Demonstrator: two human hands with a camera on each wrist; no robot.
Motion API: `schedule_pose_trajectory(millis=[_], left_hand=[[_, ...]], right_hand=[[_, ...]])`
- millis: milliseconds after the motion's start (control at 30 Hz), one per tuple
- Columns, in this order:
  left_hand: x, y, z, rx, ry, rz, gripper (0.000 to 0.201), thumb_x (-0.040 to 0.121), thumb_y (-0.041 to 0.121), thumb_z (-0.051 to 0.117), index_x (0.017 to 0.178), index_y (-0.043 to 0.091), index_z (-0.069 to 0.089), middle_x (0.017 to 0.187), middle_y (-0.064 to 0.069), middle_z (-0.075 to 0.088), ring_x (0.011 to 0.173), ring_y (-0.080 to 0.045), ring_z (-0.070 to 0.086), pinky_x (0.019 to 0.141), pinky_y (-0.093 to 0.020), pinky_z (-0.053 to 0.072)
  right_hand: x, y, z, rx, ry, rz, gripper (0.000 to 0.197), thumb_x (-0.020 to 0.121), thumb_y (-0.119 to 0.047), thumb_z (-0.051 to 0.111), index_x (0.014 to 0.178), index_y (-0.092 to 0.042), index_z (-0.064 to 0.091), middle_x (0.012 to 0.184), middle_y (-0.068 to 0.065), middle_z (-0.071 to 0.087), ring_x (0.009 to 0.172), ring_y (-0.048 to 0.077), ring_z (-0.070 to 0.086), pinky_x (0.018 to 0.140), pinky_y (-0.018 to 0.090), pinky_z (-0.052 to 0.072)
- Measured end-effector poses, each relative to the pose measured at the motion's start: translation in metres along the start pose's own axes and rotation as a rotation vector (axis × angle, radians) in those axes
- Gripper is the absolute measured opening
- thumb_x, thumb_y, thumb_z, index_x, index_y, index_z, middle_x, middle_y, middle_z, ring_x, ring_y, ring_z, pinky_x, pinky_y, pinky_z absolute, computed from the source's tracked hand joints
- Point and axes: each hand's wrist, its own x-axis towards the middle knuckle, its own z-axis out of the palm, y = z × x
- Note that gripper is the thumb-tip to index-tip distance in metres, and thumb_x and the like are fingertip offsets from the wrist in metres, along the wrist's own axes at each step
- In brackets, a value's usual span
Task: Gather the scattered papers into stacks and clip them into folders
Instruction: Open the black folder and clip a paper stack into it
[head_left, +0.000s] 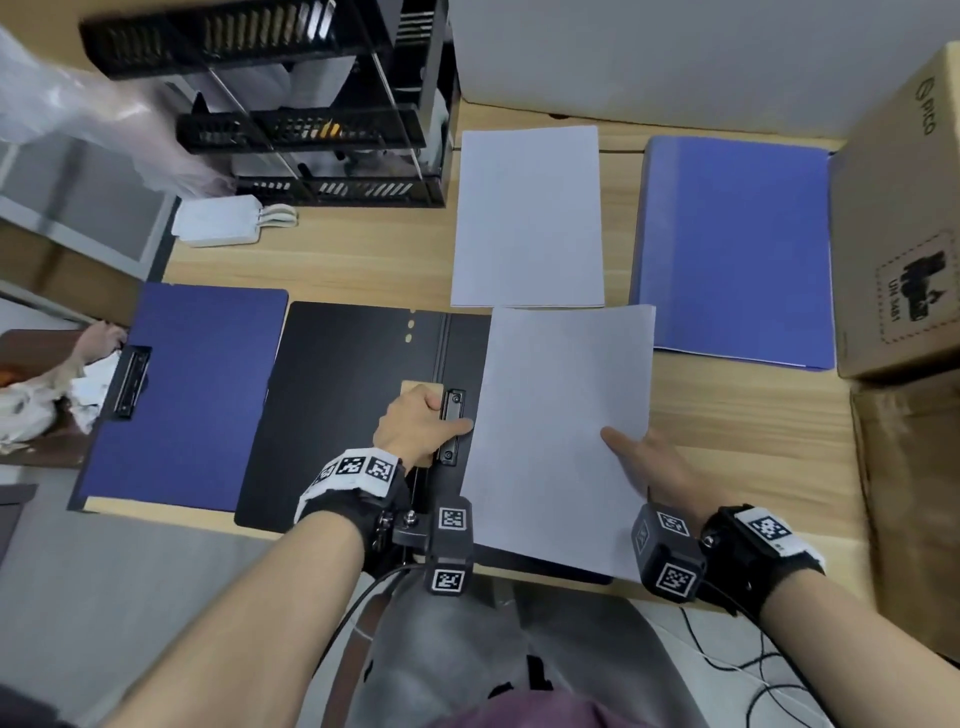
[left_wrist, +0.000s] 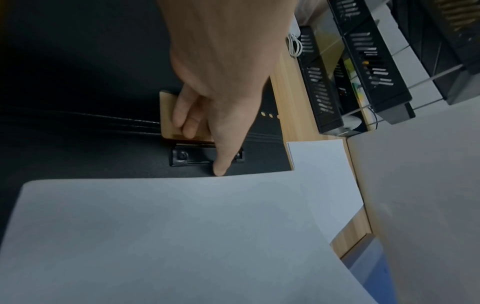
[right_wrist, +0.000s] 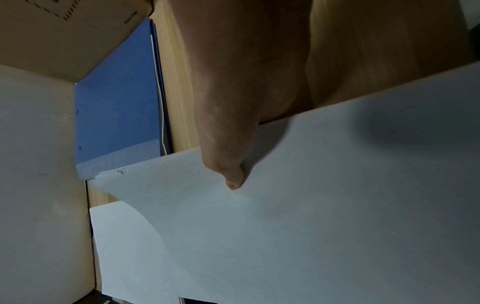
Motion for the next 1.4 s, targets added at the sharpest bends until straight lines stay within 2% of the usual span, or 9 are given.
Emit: schedule_pose_trajectory(millis=[267, 367, 467, 567, 733, 900, 1100, 1233, 1400], left_hand=[[-0.003, 0.015, 0.002, 0.120, 0.031, 0.099, 0.028, 0.075, 0.031, 0.072, 0.083, 0.012, 0.053, 0.093, -0.007, 0.059, 0.076, -0.021, 0.056, 0.055, -0.024, 0.042], [0.000, 0.013, -0.002, 0.122, -0.019, 0.136, 0.027, 0.078, 0.030, 0.070, 0.078, 0.011, 0.050, 0.097, -0.009, 0.056, 0.075, -0.019, 0.055, 0.044, -0.023, 0.039], [0.006, 0.006, -0.010, 0.101, -0.081, 0.168, 0.027, 0.082, 0.027, 0.066, 0.094, 0.003, 0.058, 0.097, -0.011, 0.063, 0.079, -0.022, 0.059, 0.057, -0.028, 0.049], [0.013, -0.005, -0.016, -0.010, -0.170, 0.157, 0.020, 0.083, 0.023, 0.065, 0.099, 0.012, 0.060, 0.089, -0.007, 0.070, 0.084, -0.027, 0.070, 0.081, -0.041, 0.058], [0.013, -0.007, -0.020, -0.091, -0.222, 0.162, 0.020, 0.087, 0.014, 0.063, 0.106, 0.008, 0.059, 0.090, -0.008, 0.069, 0.076, -0.027, 0.071, 0.077, -0.039, 0.061], [0.015, -0.007, -0.020, -0.108, -0.246, 0.158, 0.017, 0.089, 0.013, 0.059, 0.105, 0.007, 0.059, 0.091, -0.010, 0.069, 0.075, -0.022, 0.070, 0.074, -0.036, 0.061], [0.018, -0.010, -0.016, -0.143, -0.247, 0.148, 0.013, 0.090, 0.013, 0.059, 0.101, 0.006, 0.059, 0.088, -0.012, 0.069, 0.070, -0.016, 0.067, 0.075, -0.039, 0.061], [0.016, -0.012, -0.015, -0.170, -0.240, 0.142, 0.015, 0.090, 0.015, 0.059, 0.102, 0.005, 0.059, 0.095, -0.015, 0.069, 0.072, -0.018, 0.068, 0.076, -0.037, 0.062], [0.014, -0.011, -0.016, -0.159, -0.230, 0.159, 0.020, 0.091, 0.018, 0.060, 0.101, 0.001, 0.055, 0.092, -0.015, 0.069, 0.070, -0.019, 0.069, 0.072, -0.036, 0.062]], right_hand=[[0.007, 0.013, 0.007, -0.075, 0.022, 0.061, 0.029, 0.098, -0.021, 0.054, 0.124, -0.010, 0.060, 0.116, 0.002, 0.067, 0.087, 0.011, 0.066, 0.064, 0.016, 0.051], [0.011, 0.017, 0.007, -0.083, 0.028, 0.074, 0.033, 0.097, -0.026, 0.056, 0.125, -0.010, 0.062, 0.115, 0.006, 0.070, 0.095, 0.020, 0.068, 0.078, 0.030, 0.053], [0.010, 0.013, 0.007, -0.109, 0.025, 0.041, 0.032, 0.097, -0.025, 0.056, 0.124, -0.010, 0.063, 0.113, 0.005, 0.070, 0.098, 0.022, 0.068, 0.085, 0.035, 0.052], [0.009, 0.010, 0.005, -0.115, 0.004, 0.010, 0.028, 0.097, -0.021, 0.056, 0.121, -0.010, 0.064, 0.113, 0.007, 0.071, 0.098, 0.023, 0.069, 0.091, 0.042, 0.054], [0.002, 0.007, 0.001, -0.134, -0.064, -0.005, 0.024, 0.098, -0.014, 0.055, 0.120, -0.012, 0.062, 0.106, 0.002, 0.070, 0.087, 0.012, 0.068, 0.068, 0.019, 0.054], [0.001, -0.003, 0.009, -0.149, -0.008, -0.012, 0.024, 0.097, -0.019, 0.055, 0.119, -0.013, 0.065, 0.111, 0.006, 0.071, 0.097, 0.024, 0.069, 0.092, 0.045, 0.053], [-0.003, -0.014, 0.023, -0.140, 0.042, -0.027, 0.018, 0.099, -0.017, 0.051, 0.115, -0.018, 0.060, 0.107, 0.003, 0.067, 0.085, 0.013, 0.064, 0.070, 0.024, 0.050], [-0.003, -0.018, 0.027, -0.220, 0.037, -0.040, 0.028, 0.099, -0.020, 0.052, 0.123, -0.009, 0.061, 0.115, 0.007, 0.066, 0.103, 0.024, 0.064, 0.092, 0.037, 0.050], [0.000, -0.025, 0.034, -0.298, 0.035, -0.078, 0.027, 0.098, -0.018, 0.051, 0.119, -0.008, 0.065, 0.109, 0.009, 0.069, 0.100, 0.027, 0.066, 0.091, 0.041, 0.052]])
